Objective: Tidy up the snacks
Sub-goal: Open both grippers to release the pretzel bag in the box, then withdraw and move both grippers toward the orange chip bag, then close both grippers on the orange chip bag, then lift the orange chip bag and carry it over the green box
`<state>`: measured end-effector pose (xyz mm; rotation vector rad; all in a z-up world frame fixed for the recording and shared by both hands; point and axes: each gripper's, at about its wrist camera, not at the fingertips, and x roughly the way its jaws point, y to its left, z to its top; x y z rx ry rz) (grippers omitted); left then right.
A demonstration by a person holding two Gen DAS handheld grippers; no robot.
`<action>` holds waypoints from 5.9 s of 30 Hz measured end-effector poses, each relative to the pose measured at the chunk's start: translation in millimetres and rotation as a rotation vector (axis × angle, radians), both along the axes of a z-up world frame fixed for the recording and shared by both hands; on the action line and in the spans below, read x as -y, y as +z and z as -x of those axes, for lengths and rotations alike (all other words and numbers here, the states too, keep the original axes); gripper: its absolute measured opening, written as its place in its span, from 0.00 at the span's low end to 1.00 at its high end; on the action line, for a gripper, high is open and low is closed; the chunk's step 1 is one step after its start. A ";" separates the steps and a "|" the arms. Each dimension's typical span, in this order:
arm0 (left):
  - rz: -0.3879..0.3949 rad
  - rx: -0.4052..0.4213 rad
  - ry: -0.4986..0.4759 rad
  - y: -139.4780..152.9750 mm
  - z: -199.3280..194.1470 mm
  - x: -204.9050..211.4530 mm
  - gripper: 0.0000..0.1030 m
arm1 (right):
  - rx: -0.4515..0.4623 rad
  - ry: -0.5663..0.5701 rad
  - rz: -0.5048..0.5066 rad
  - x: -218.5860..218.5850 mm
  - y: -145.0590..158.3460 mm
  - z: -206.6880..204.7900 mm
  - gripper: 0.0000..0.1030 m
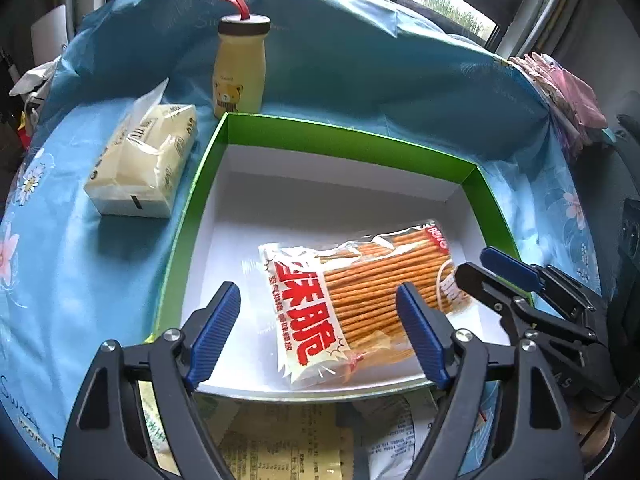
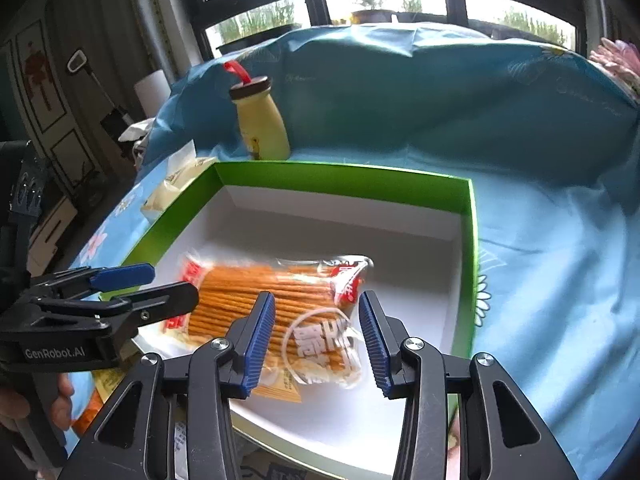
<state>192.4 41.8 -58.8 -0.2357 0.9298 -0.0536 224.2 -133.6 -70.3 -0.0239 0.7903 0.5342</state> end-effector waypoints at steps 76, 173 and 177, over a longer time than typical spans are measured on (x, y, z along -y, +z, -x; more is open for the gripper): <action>-0.135 0.246 0.024 70.0 202.4 41.1 1.00 | 0.153 0.016 0.021 11.5 61.4 216.1 0.69; 0.187 0.102 -0.196 33.5 151.3 21.9 0.48 | 0.006 0.249 -0.196 -25.1 11.3 189.4 0.34; 0.174 0.113 -0.213 39.4 137.3 31.1 0.48 | 0.023 0.227 -0.207 -17.0 16.3 180.4 0.34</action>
